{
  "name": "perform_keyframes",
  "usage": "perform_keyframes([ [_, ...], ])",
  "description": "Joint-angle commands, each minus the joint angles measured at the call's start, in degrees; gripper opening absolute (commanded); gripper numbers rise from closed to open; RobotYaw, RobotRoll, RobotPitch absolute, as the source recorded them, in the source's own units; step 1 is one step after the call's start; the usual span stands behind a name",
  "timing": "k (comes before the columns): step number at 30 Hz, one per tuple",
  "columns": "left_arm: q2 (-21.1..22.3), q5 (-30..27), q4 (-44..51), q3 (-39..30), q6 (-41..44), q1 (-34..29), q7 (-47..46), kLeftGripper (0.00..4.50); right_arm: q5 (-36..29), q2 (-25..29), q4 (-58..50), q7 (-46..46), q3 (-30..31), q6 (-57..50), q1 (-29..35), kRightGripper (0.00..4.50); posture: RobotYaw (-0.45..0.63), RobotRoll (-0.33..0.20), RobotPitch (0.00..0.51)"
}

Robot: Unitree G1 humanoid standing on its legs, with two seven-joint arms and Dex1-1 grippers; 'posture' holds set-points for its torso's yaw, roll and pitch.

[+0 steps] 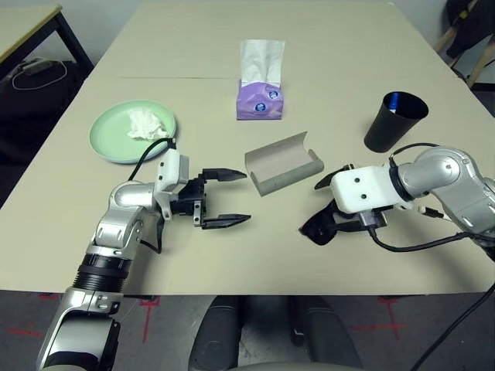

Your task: Organize and tidy the items on the table.

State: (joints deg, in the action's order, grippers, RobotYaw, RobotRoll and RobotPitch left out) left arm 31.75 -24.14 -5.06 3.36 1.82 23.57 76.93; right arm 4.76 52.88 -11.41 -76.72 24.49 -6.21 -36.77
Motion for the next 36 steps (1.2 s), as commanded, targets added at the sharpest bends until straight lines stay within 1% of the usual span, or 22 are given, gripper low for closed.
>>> perform_keyframes([
  [1, -0.3, -0.3, 1.8, 0.5, 0.6, -1.6, -0.6, 4.49, 2.5, 0.7, 1.5, -2.6, 1.2, 4.3, -1.3, 4.50, 0.09, 0.000, 0.184],
  [6, -0.3, -0.4, 2.6, 0.6, 0.8, -2.3, -1.5, 4.49, 5.0, 1.1, 1.4, -4.9, 0.8, 7.1, -1.9, 4.50, 0.10, 0.000, 0.183],
  [11, -0.5, -0.2, 2.8, 0.8, 0.9, -2.5, -2.1, 4.49, 8.1, 1.5, -0.6, -6.3, 0.8, 6.3, -1.8, 4.50, 0.10, 0.000, 0.183],
  [15, -0.6, 0.1, 2.6, 1.1, 0.5, -2.4, -2.3, 4.49, 10.8, 0.6, -1.8, -6.3, 1.1, 5.8, -1.8, 4.50, 0.10, 0.000, 0.180],
  [18, -0.7, 0.3, 2.5, 1.3, 0.4, -2.4, -2.3, 4.49, 12.2, -0.5, -1.6, -5.8, 1.5, 7.8, -2.9, 4.50, 0.10, 0.000, 0.179],
  [24, -0.7, 0.6, 2.1, 1.5, 0.2, -2.1, -2.2, 4.49, 13.7, -2.2, -0.1, -6.1, 2.4, 12.4, -5.0, 4.50, 0.11, 0.000, 0.179],
  [36, -0.3, 1.0, 2.5, 1.9, 0.3, -2.4, -2.5, 4.49, 14.7, -3.3, 0.0, -8.4, 2.9, 13.6, -6.1, 4.50, 0.11, 0.000, 0.176],
])
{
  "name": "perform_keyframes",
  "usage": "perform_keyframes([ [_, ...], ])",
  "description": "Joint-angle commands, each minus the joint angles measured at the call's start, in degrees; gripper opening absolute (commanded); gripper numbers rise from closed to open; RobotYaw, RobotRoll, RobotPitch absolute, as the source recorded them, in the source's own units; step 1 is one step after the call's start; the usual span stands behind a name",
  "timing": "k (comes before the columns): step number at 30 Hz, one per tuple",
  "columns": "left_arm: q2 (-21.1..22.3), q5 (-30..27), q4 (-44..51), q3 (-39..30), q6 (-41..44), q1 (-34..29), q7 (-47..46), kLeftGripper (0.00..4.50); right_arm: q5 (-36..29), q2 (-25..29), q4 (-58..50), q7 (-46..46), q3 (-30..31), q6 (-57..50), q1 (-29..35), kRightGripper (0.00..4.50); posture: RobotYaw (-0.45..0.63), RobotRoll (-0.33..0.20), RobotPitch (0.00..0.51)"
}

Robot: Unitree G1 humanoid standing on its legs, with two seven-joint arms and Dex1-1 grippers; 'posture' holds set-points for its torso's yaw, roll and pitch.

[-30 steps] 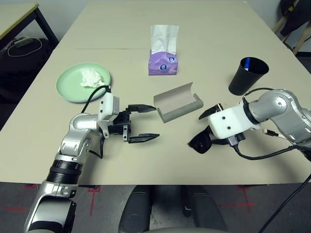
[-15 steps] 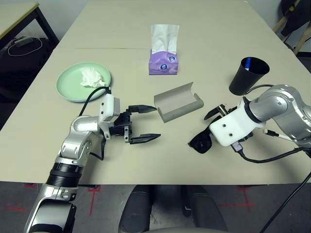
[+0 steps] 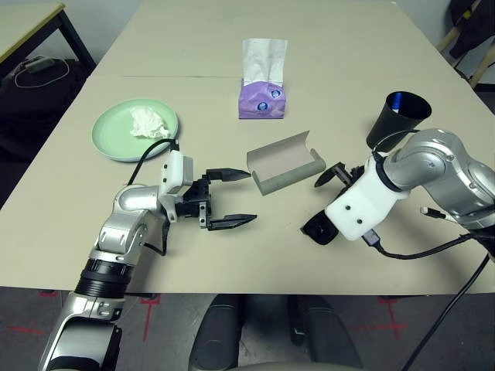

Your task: Organize and tidy the items on the table.

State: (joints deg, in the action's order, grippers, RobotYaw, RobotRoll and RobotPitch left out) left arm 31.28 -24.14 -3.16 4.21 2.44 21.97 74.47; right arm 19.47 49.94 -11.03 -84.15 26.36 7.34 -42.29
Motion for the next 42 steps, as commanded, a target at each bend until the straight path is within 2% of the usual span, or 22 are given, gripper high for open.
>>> perform_keyframes([
  [1, 0.2, 1.0, 0.6, 1.0, -0.3, -0.7, -0.1, 4.49, 0.0, -0.5, -0.4, -1.2, 1.0, -0.2, -0.6, 4.50, 0.11, 0.000, 0.176],
  [24, 1.1, 1.4, 0.4, 0.8, -0.5, -0.9, -0.3, 4.49, 4.0, -1.9, 3.3, 1.4, 1.6, 3.3, 2.7, 4.50, 0.12, 0.000, 0.174],
  [42, 1.4, 1.7, 0.2, 0.9, -0.5, -0.7, -0.3, 4.49, 3.9, -3.0, 3.8, 1.0, 1.4, 3.7, 1.9, 4.50, 0.12, 0.000, 0.167],
])
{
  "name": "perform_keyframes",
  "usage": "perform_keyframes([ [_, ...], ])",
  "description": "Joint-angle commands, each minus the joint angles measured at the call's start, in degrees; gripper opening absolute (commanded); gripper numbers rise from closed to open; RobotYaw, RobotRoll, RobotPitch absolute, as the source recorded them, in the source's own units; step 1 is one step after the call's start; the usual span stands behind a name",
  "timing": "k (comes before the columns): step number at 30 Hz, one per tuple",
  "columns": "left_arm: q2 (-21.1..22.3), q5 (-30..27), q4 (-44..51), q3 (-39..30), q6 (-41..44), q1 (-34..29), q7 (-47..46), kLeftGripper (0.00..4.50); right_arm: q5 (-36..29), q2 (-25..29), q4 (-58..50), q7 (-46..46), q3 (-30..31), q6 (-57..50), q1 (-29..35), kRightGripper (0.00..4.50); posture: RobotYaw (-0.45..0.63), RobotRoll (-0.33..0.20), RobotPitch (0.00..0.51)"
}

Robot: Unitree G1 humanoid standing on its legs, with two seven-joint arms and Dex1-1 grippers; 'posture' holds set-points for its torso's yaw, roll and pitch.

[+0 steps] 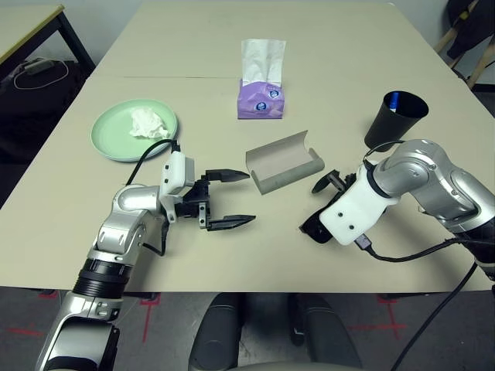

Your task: Organize and tidy the items on the table.

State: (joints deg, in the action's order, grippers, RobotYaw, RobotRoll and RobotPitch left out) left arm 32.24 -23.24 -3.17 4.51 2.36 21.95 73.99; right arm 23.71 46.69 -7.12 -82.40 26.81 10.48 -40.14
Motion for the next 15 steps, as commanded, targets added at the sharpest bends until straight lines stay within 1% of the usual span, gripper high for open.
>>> perform_keyframes([
  [1, 0.5, 0.9, 0.2, 0.6, -0.4, -0.7, 0.1, 4.49, -0.3, 0.2, 0.0, -0.8, 0.9, 0.7, -0.4, 4.50, 0.12, 0.000, 0.166],
  [3, 0.5, 0.9, 0.3, 0.6, -0.4, -0.7, 0.1, 4.50, -0.3, 0.2, 0.3, -1.0, 1.0, 0.8, -0.5, 4.21, 0.12, 0.000, 0.165],
  [5, 0.5, 0.9, 0.3, 0.6, -0.4, -0.7, 0.1, 4.50, -0.3, 0.2, 0.3, -1.1, 0.9, 0.9, -0.5, 3.75, 0.12, 0.000, 0.165],
  [6, 0.5, 0.9, 0.3, 0.6, -0.4, -0.7, 0.1, 4.50, -0.3, 0.2, 0.3, -1.2, 0.9, 0.9, -0.4, 3.31, 0.12, 0.000, 0.165],
  [9, 0.6, 0.9, 0.4, 0.6, -0.4, -0.7, 0.1, 4.50, -0.4, 0.3, 0.3, -1.5, 0.9, 1.0, -0.2, 2.21, 0.12, 0.000, 0.165],
  [11, 0.6, 0.9, 0.4, 0.6, -0.3, -0.8, 0.1, 4.50, -0.4, 0.3, 0.2, -1.6, 0.9, 1.0, -0.3, 1.32, 0.12, 0.000, 0.165],
  [13, 0.6, 0.9, 0.5, 0.6, -0.3, -0.8, 0.0, 4.50, -0.5, 0.2, 0.1, -1.8, 0.8, 1.0, -0.5, 0.65, 0.12, 0.000, 0.164],
  [14, 0.6, 0.9, 0.5, 0.6, -0.2, -0.8, 0.0, 4.50, -0.7, 0.2, 0.0, -1.9, 0.7, 0.9, -0.7, 0.39, 0.12, 0.000, 0.164],
  [15, 0.5, 1.0, 0.5, 0.6, -0.2, -0.8, 0.0, 4.50, -0.9, 0.2, -0.2, -2.1, 0.5, 0.8, -0.9, 0.38, 0.12, 0.000, 0.162],
])
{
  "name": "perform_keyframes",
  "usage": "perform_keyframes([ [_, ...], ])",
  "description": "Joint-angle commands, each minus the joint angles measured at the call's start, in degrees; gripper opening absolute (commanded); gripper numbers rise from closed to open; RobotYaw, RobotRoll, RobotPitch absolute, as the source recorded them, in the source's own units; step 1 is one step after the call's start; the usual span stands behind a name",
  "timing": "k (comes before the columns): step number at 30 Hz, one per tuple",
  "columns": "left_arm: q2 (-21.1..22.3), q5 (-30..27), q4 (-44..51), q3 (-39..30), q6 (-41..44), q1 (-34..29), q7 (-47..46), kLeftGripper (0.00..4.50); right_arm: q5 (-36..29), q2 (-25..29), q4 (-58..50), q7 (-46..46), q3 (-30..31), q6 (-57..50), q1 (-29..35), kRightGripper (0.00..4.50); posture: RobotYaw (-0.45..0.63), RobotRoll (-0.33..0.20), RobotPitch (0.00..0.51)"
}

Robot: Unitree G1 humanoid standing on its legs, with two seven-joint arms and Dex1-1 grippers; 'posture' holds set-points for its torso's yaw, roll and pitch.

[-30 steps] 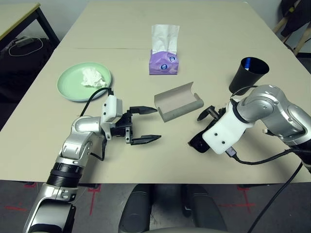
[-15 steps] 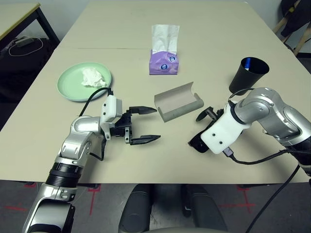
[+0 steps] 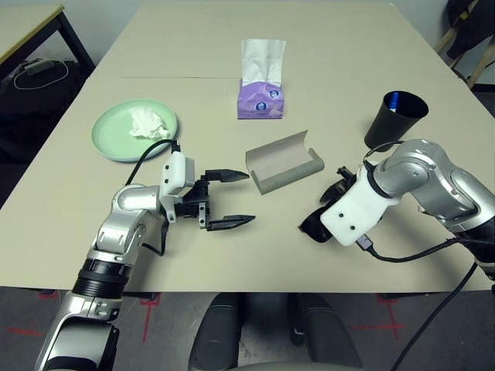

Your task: Organize and tidy the items on the table.

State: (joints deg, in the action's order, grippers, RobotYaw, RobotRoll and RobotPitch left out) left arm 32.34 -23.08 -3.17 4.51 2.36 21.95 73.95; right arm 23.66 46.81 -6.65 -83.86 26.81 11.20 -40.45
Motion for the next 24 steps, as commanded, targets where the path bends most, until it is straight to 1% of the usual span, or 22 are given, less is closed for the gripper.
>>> perform_keyframes([
  [1, 0.4, 0.8, 0.4, 0.6, -0.2, -0.8, 0.0, 4.50, -1.0, 0.0, -0.8, -0.8, 0.4, 0.0, -0.8, 0.38, 0.12, 0.000, 0.162],
  [7, 0.4, 0.8, 0.4, 0.6, -0.1, -0.7, -0.1, 4.50, -2.3, 0.7, -0.6, -1.5, -0.2, 0.6, -2.3, 0.38, 0.12, 0.000, 0.162],
  [9, 0.4, 0.9, 0.1, 0.6, -0.1, -0.6, -0.1, 4.50, -2.7, 0.9, -0.4, -1.7, -0.4, 0.9, -2.9, 0.38, 0.11, 0.000, 0.155],
  [12, 0.3, 0.9, 0.0, 0.5, 0.0, -0.4, -0.3, 4.50, -4.4, 0.8, -0.6, -2.7, -1.1, -0.5, -4.5, 0.38, 0.11, 0.000, 0.155],
  [17, 0.0, 0.7, 0.4, -0.4, 0.9, -0.4, -2.8, 4.50, -6.7, -2.4, 1.9, -2.3, -2.4, -6.5, -10.6, 0.38, 0.10, 0.000, 0.148],
  [24, 0.2, 1.1, 2.6, -1.0, 4.5, -0.5, -8.6, 4.50, -3.4, -7.1, 10.3, 4.1, -1.1, -6.9, -15.4, 0.38, 0.11, 0.000, 0.148],
])
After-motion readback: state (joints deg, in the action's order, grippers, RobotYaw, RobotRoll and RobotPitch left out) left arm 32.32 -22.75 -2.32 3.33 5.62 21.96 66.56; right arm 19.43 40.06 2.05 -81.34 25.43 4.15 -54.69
